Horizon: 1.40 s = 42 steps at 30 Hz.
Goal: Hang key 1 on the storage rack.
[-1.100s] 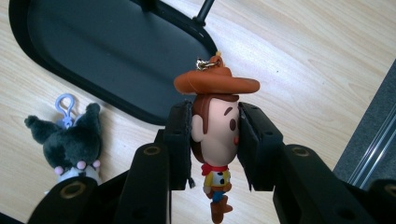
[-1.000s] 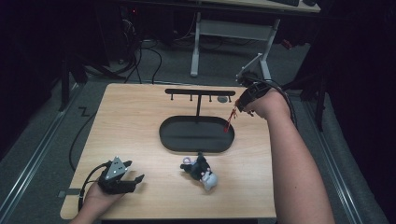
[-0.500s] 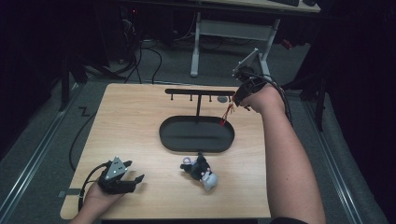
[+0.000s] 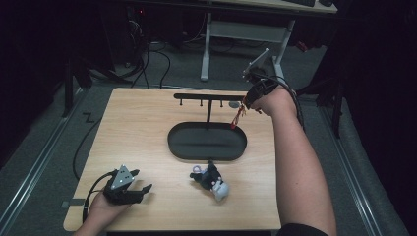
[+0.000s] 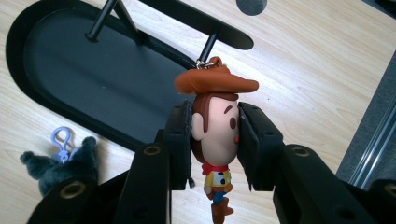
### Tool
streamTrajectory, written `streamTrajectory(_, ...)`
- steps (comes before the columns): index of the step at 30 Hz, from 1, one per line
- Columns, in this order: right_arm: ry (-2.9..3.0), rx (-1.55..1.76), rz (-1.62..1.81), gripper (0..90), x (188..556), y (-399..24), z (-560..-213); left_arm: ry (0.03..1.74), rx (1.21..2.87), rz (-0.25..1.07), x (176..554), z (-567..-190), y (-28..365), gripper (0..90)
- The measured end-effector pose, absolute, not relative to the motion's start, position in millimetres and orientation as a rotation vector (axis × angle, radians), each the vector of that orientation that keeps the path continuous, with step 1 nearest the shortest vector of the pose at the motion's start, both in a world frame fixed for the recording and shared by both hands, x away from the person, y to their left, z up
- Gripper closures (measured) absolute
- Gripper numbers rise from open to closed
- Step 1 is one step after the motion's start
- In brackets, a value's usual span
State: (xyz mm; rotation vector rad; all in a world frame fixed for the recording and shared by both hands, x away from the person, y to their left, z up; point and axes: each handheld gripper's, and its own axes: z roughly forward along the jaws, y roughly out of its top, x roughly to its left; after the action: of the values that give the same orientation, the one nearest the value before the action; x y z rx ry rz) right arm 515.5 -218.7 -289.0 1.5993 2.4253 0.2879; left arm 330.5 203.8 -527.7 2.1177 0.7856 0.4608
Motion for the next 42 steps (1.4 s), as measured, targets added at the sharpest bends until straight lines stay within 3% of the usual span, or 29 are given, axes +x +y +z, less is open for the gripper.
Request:
streamTrajectory(39,2.443,1.71,0.341,66.1,508,-240,-380,0.783,2.137,0.456,330,-529,202,28.0)
streamTrajectory(42,2.446,1.689,0.342,58.3,508,-240,-383,0.783,2.137,0.455,330,-529,202,27.9)
